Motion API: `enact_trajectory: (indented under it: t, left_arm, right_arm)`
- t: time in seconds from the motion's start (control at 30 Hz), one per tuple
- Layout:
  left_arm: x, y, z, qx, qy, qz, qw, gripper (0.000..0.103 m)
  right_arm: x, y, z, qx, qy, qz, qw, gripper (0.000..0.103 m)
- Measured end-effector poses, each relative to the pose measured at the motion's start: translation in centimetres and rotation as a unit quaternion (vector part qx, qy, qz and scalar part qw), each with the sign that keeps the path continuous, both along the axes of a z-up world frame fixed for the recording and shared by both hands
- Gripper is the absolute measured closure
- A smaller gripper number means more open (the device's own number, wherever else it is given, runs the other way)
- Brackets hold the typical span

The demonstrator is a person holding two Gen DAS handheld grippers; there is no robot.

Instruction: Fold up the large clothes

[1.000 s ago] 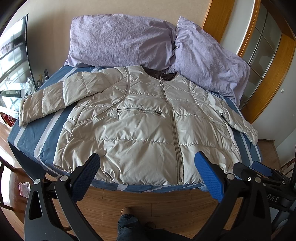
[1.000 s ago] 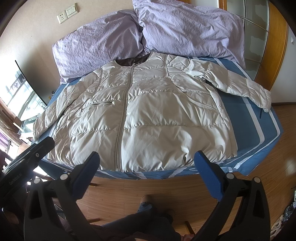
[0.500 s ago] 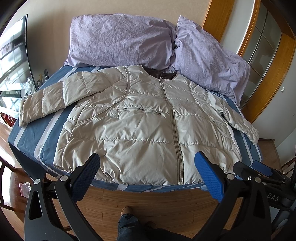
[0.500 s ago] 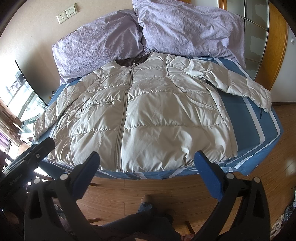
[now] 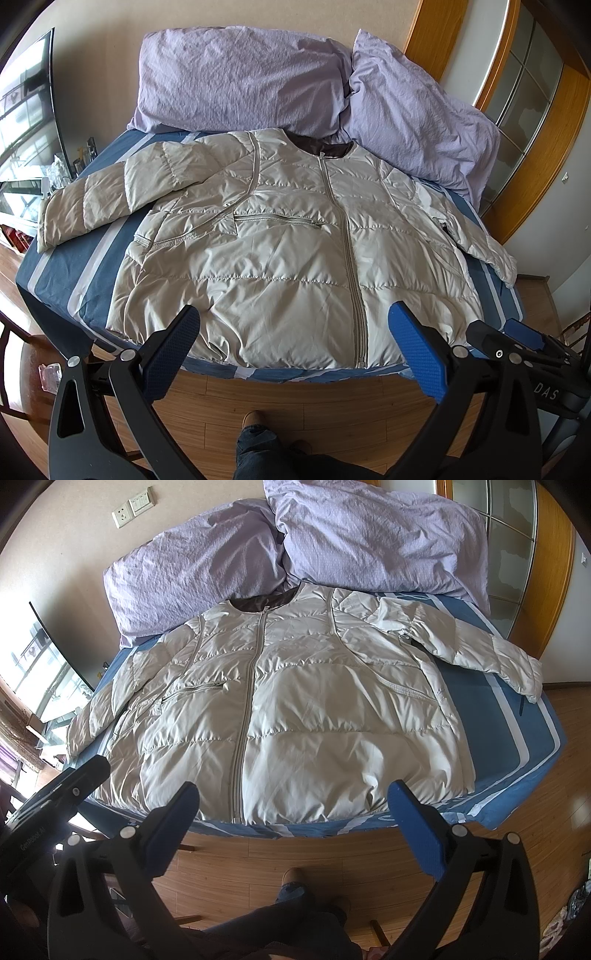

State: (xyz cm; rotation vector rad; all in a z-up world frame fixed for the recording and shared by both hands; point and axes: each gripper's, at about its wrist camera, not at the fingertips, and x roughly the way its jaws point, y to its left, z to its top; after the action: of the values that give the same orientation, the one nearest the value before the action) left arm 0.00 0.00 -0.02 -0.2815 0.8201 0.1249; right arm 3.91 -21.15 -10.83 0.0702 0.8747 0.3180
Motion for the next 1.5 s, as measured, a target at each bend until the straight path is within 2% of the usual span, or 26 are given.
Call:
enact_trajectory:
  t: [1.03, 1.5]
  left_arm:
    - [0.0, 0.0, 0.0, 0.000, 0.002, 0.001, 1.0000, 0.001]
    - [0.5, 0.4, -0.7, -0.002, 0.011, 0.007, 0.9999, 0.001]
  right_arm:
    - [0.3, 0.3, -0.3, 0.001, 0.001, 0.000, 1.000, 0.002]
    - [1.9, 0.0, -0.3, 0.003, 0.000, -0.007, 1.000, 0.002]
